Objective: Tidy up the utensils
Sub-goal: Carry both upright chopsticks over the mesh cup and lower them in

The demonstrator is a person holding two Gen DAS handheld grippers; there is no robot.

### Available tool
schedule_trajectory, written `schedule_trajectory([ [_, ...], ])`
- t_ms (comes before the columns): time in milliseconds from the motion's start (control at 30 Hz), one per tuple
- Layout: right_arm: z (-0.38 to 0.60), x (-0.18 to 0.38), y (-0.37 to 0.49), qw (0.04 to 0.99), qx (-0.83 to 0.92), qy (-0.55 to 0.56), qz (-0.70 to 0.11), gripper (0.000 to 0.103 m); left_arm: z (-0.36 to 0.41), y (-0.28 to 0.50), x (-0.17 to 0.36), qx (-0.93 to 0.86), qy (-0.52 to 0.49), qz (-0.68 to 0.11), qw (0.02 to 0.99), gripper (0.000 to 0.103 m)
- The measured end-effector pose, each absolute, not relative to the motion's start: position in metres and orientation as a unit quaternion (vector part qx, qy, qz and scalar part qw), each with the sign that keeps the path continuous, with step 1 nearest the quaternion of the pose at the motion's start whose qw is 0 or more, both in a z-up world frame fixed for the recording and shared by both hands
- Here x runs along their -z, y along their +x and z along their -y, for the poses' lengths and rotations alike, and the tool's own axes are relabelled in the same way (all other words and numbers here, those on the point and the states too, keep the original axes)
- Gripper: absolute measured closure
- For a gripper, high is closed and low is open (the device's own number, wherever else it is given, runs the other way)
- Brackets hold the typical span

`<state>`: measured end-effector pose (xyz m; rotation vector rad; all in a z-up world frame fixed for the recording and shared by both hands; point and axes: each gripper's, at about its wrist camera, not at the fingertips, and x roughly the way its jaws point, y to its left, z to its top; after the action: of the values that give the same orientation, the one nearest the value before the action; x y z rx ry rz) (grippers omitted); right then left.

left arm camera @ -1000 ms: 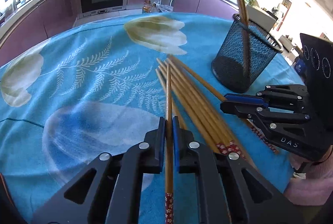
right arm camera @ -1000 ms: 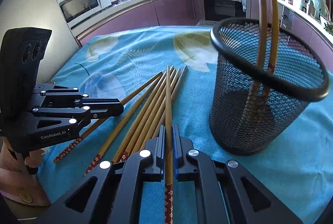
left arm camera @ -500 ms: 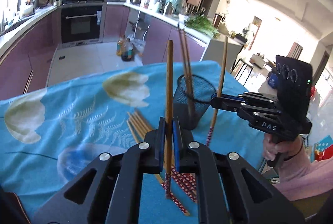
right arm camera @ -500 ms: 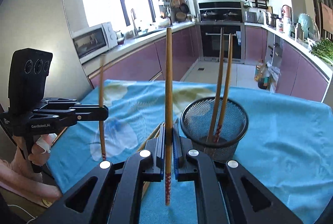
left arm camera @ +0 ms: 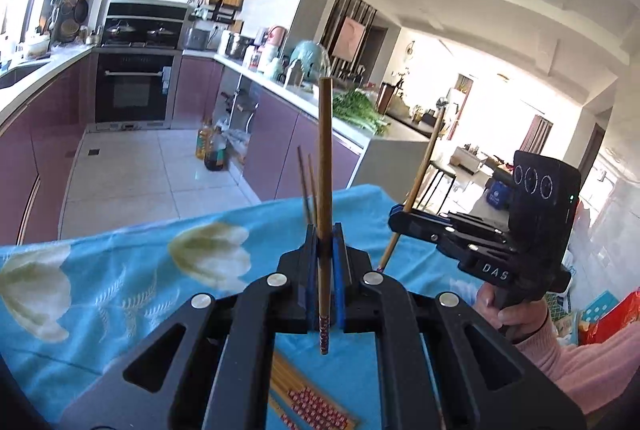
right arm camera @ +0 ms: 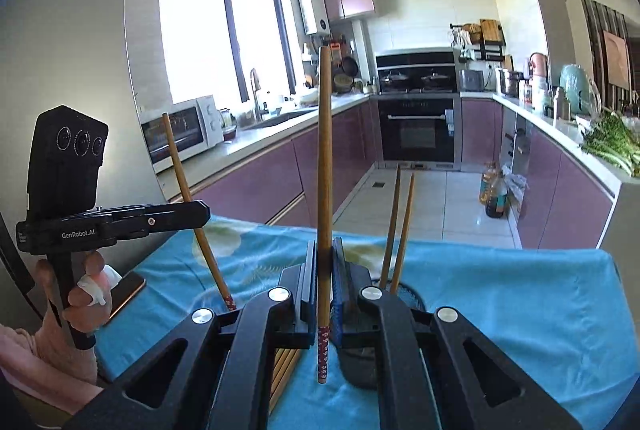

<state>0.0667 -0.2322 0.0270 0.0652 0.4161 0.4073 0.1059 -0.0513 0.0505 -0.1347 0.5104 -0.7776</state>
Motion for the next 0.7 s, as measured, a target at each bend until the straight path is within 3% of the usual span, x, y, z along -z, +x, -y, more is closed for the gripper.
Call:
schedule_trajectory([
  [300, 0.247, -0.038, 0.088, 0.966, -0.175, 0.03, -0.187, 0.097, 0.091, 0.12, -0.08, 0.377, -0.045, -0.216, 0.9, 0.095],
  [700, 0.242, 0.0, 0.115, 0.953, -0.16, 0.022, -0.257, 0.097, 0.135, 0.153, -0.03, 0.378, -0.004, -0.295, 0.878, 0.095],
])
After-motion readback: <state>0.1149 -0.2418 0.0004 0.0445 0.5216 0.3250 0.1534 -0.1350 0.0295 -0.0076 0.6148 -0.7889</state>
